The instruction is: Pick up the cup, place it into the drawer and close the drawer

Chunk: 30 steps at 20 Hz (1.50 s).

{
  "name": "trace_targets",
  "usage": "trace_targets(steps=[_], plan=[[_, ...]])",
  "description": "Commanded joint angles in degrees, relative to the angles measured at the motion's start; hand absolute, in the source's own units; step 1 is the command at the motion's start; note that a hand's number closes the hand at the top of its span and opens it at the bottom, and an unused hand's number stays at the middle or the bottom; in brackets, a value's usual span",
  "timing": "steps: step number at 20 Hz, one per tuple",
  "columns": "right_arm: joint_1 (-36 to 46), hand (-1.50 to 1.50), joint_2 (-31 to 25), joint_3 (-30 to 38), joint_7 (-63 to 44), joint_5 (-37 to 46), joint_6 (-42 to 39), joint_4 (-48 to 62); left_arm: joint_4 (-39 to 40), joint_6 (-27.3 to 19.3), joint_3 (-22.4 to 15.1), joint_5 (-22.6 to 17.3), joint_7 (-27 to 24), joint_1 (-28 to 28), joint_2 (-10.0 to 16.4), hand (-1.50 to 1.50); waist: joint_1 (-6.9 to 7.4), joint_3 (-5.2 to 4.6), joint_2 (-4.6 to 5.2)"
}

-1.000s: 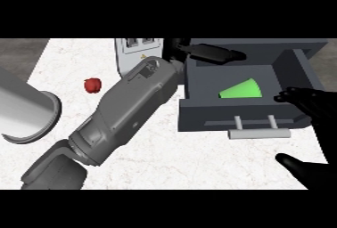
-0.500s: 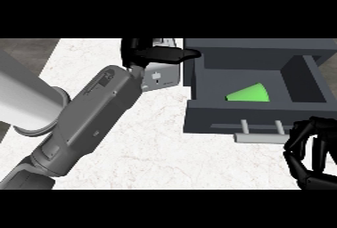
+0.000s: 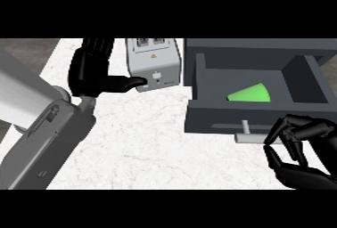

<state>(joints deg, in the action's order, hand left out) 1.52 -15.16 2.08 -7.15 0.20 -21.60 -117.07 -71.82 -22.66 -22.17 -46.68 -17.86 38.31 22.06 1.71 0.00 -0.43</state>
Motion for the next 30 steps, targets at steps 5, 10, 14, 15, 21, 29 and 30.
trace_targets(steps=[5,10,14,15,21,29,30], plan=[[4.75,1.5,-4.41,-9.2,7.45,21.43,0.47,6.83,-8.7,4.83,4.54,-2.58,1.34,-10.12,6.65,-1.5,0.4,0.01,0.44],[4.08,1.5,-4.31,-15.12,14.01,34.26,6.49,15.71,-9.92,10.42,7.49,-3.21,-0.47,-17.28,9.86,-1.5,-0.36,0.02,0.53],[9.01,1.5,0.1,-17.71,14.17,39.48,11.14,24.8,-13.14,13.76,8.18,-1.3,-3.61,-25.41,9.67,-1.5,-0.7,0.01,0.48],[8.01,1.5,-2.59,-15.1,19.51,39.06,11.67,28.05,-14.22,12.7,8.57,-0.28,-4.23,-26.35,9.0,-1.5,-0.92,0.03,0.47],[17.12,-1.5,0.95,-15.35,17.75,44.71,13.7,41.59,-18.54,14.2,11.79,0.19,-2.01,-30.65,9.24,-1.5,-0.94,0.02,0.45],[27.82,-1.5,4.16,-10.92,25.22,46.79,18.28,64.42,-9.74,24.16,17.13,0.88,-3.14,-30.41,7.21,-1.5,-1.22,0.01,0.59],[28.96,-1.5,4.66,-10.32,25.27,47.33,19.92,67.65,-12.02,27.26,19.29,-1.32,-2.96,-34.32,9.74,-1.5,-0.83,0.02,0.59]])
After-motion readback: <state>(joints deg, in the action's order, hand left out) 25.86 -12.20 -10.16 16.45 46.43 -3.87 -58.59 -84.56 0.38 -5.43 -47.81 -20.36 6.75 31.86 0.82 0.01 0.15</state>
